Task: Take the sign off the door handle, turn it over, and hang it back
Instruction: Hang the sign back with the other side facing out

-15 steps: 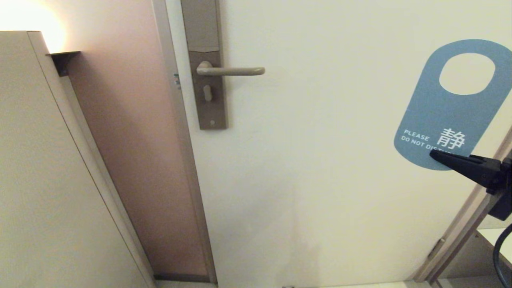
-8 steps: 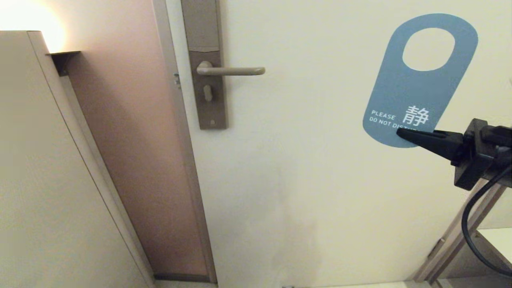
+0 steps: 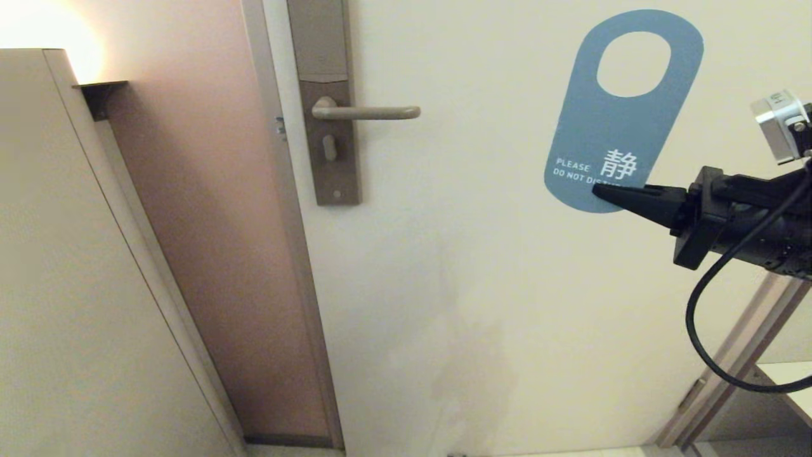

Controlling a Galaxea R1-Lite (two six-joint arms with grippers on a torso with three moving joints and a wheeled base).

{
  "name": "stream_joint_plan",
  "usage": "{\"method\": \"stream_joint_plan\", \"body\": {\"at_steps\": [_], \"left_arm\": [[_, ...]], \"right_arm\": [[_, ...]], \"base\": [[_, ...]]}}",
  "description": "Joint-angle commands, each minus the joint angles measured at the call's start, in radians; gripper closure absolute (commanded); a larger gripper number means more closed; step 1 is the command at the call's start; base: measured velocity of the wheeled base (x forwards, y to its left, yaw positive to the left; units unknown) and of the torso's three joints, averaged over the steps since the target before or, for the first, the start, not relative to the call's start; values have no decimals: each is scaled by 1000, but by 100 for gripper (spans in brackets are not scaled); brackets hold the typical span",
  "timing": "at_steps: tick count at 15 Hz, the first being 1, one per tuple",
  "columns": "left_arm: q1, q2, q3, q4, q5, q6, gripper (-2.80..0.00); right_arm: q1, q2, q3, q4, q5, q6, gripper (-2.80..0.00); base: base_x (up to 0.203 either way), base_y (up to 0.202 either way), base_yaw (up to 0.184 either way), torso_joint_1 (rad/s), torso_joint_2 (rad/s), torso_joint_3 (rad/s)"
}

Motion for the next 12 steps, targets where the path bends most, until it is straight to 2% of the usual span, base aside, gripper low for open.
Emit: {"method": "stream_joint_plan", "body": {"at_steps": [1, 6, 12], "left_arm": [[0, 1, 0, 0, -2, 0, 0], [0, 1, 0, 0, -2, 0, 0], [0, 1, 0, 0, 1, 0, 0]], "right_arm": [[23, 43, -24, -6, 5, -7, 0], [94, 124, -123, -6, -4, -62, 0], [198, 186, -169, 21, -10, -107, 0]], "base": [[0, 0, 0, 0, 0, 0], [0, 0, 0, 0, 0, 0], [0, 0, 0, 0, 0, 0]]}}
